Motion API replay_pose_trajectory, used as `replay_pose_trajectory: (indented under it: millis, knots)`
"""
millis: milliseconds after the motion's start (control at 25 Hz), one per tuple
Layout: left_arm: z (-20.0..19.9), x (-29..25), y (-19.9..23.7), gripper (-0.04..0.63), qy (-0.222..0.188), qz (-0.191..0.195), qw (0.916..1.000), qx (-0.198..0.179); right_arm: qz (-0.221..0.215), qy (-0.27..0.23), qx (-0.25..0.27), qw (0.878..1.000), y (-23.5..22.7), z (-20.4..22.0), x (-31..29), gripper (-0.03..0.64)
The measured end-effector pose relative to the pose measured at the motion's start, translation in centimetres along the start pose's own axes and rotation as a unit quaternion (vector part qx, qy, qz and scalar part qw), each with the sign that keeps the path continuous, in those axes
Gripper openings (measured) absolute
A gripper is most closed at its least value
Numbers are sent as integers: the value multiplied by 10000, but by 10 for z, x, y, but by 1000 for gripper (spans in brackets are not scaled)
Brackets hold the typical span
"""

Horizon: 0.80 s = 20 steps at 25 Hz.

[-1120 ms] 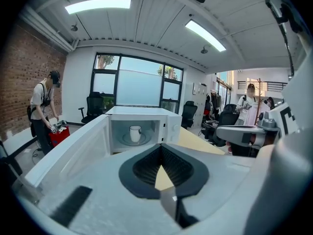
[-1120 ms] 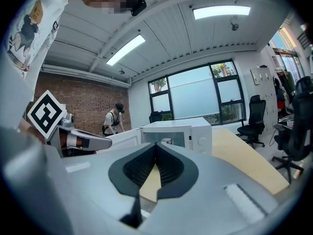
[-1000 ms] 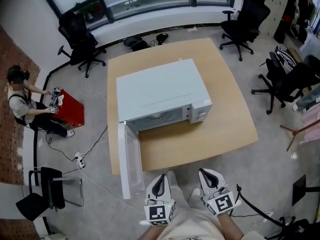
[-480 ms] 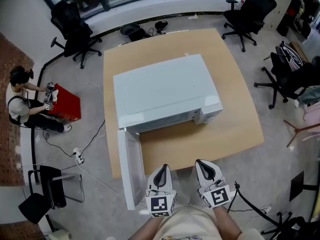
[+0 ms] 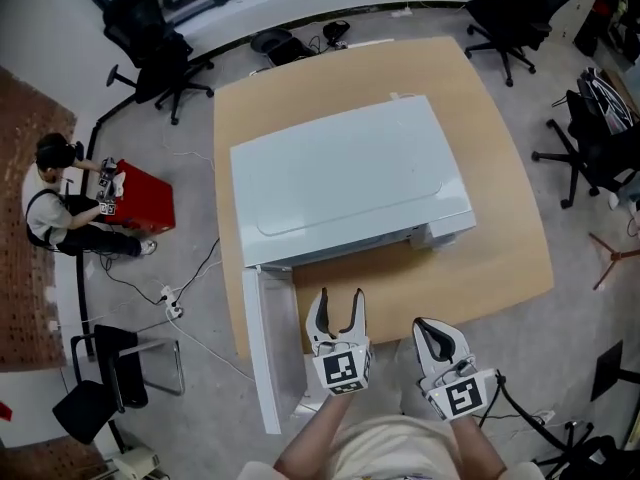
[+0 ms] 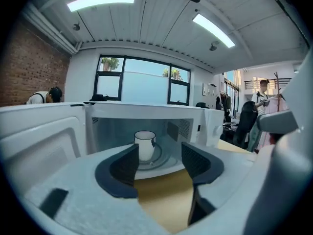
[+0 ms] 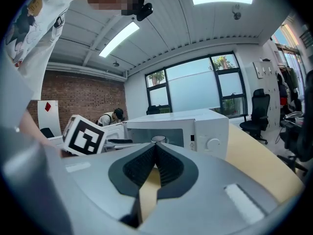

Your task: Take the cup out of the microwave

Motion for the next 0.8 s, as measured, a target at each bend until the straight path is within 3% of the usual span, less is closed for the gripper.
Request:
replay_pose_trajectory:
  millis: [80, 200, 800]
  knots:
    - [1, -25, 10, 333, -132, -117, 9998, -5, -13, 93, 40, 9999, -5, 2, -3, 6]
    - [4, -59, 22, 375, -357, -224, 9991, 0, 0, 171, 40, 9998, -11, 7, -8, 6]
    - [23, -178, 52, 420, -159, -479, 9985, -223, -153, 264, -82, 9995, -16, 25, -35, 6]
Point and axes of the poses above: the fingertips, and each gripper's own axes: x backward along the fingers, y to its left, z out of its underside, the point moved 9 cm from there along x, backward along the fingers, and after that the axes turned 5 degrees about x, right-handed, at the moved point
